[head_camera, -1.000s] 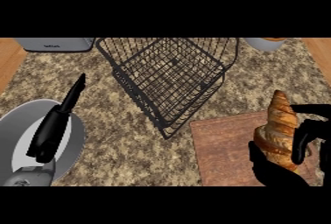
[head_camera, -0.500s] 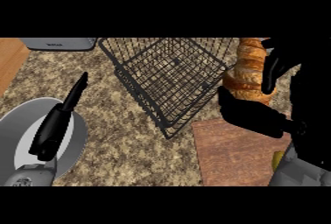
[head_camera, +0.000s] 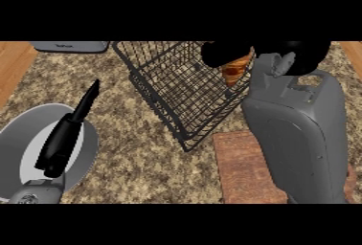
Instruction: Pick the croissant from the cutting board and place it in the tiered basket
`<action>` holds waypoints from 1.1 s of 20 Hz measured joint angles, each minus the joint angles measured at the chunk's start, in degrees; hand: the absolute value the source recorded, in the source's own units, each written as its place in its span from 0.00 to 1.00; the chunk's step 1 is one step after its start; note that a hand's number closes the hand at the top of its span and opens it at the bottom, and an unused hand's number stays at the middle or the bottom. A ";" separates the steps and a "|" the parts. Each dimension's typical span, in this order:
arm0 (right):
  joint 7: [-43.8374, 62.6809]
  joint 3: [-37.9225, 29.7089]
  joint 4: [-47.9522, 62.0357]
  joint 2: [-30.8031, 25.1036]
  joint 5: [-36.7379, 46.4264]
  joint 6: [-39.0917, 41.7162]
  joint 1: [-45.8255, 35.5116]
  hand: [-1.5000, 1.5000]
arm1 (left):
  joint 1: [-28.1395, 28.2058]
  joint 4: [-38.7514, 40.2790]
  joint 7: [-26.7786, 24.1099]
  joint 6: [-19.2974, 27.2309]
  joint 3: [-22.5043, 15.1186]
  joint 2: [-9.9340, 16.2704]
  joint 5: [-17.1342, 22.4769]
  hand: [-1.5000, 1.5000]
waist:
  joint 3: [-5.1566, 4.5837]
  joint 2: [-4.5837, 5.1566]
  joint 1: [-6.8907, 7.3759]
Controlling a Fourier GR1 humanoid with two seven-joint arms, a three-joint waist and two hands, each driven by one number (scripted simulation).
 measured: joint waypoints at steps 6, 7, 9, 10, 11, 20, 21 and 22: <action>-1.94 -2.41 15.89 0.14 -1.55 -11.06 -4.82 1.00 | -0.31 0.47 -0.78 -0.05 -0.43 -0.44 -0.43 0.50 | 0.04 0.36 0.66; -2.46 -3.14 18.21 0.17 -1.80 -13.64 -5.40 0.00 | -0.37 0.74 -1.03 -0.07 -0.46 -0.43 -0.53 0.50 | 0.04 0.47 0.85; -4.05 -3.43 21.75 0.22 -3.85 -19.53 -5.00 0.00 | -0.15 0.52 -1.44 -0.36 -0.45 -0.18 -0.51 0.50 | 0.07 0.58 1.26; -5.11 -3.93 24.10 0.24 -5.05 -21.92 -5.83 0.00 | -0.41 0.22 -1.20 -0.24 -0.54 -0.41 -0.57 0.50 | 0.08 0.64 1.42; -6.00 -3.95 26.23 0.26 -6.32 -24.54 -6.38 0.00 | -0.24 0.05 -1.27 -0.45 -0.51 -0.24 -0.54 0.50 | 0.09 0.64 1.53; -16.68 -5.64 37.36 0.27 -12.44 -48.43 -9.36 0.00 | -0.83 1.72 -2.05 -0.61 0.49 -0.24 -0.33 0.50 | 0.10 0.63 0.80; -16.89 -5.97 37.84 0.12 -11.00 -50.94 -9.65 0.00 | -0.81 1.68 -1.78 -0.58 0.65 -0.20 -0.32 0.50 | 0.09 0.53 0.50; -16.38 -6.41 38.36 -0.17 -9.47 -52.91 -10.37 0.00 | -0.86 1.77 -1.72 -0.69 0.96 -0.02 -0.17 0.50 | 0.09 0.40 0.17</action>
